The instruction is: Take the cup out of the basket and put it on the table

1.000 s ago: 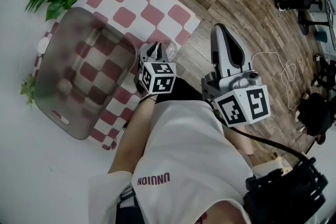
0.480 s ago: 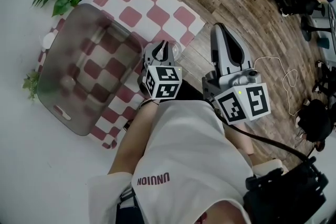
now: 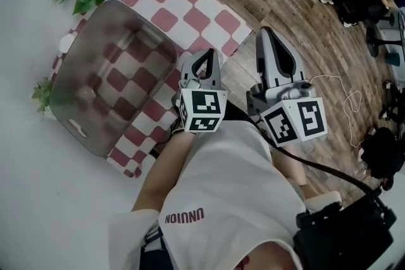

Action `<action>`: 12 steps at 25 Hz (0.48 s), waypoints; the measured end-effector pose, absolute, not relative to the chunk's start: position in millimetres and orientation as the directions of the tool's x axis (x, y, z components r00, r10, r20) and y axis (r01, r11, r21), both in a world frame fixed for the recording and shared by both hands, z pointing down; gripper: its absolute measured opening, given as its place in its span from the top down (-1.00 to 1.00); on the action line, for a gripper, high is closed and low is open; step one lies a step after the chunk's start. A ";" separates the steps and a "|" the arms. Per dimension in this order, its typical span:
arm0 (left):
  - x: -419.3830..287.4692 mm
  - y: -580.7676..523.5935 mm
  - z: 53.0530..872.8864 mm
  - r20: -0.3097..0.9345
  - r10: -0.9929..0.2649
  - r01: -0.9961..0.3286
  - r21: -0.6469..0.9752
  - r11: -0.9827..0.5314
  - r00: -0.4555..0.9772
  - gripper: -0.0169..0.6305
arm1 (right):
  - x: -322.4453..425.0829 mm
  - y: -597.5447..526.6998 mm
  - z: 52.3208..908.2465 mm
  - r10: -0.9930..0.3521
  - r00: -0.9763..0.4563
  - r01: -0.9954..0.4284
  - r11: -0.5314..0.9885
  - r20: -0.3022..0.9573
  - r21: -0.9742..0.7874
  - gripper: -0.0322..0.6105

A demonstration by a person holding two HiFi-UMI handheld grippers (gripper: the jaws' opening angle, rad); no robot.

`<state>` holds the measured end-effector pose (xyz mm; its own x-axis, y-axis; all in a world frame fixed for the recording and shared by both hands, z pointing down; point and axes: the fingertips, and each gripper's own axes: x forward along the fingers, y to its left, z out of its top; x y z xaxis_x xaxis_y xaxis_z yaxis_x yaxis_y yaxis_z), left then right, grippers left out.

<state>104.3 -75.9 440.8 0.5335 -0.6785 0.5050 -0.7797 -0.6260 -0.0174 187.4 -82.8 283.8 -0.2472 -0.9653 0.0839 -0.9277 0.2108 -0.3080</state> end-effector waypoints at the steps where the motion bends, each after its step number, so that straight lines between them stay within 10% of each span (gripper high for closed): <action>1: 104.7 -75.5 436.8 0.498 -0.680 -0.781 -0.011 -0.625 0.537 0.91 | 187.1 -82.0 282.5 -0.965 -0.248 -0.928 0.213 0.081 -0.305 0.85; 12: 98.6 -79.5 410.3 0.441 -0.720 -0.792 -0.033 -0.610 0.536 0.91 | 178.6 -77.4 277.5 -0.961 -0.266 -0.930 0.237 0.070 -0.279 0.85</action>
<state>98.6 -79.5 410.3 0.5361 -0.7200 0.4407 -0.7918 -0.6099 -0.0332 178.6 -77.4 277.5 -0.2659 -0.9614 0.0702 -0.9305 0.2370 -0.2793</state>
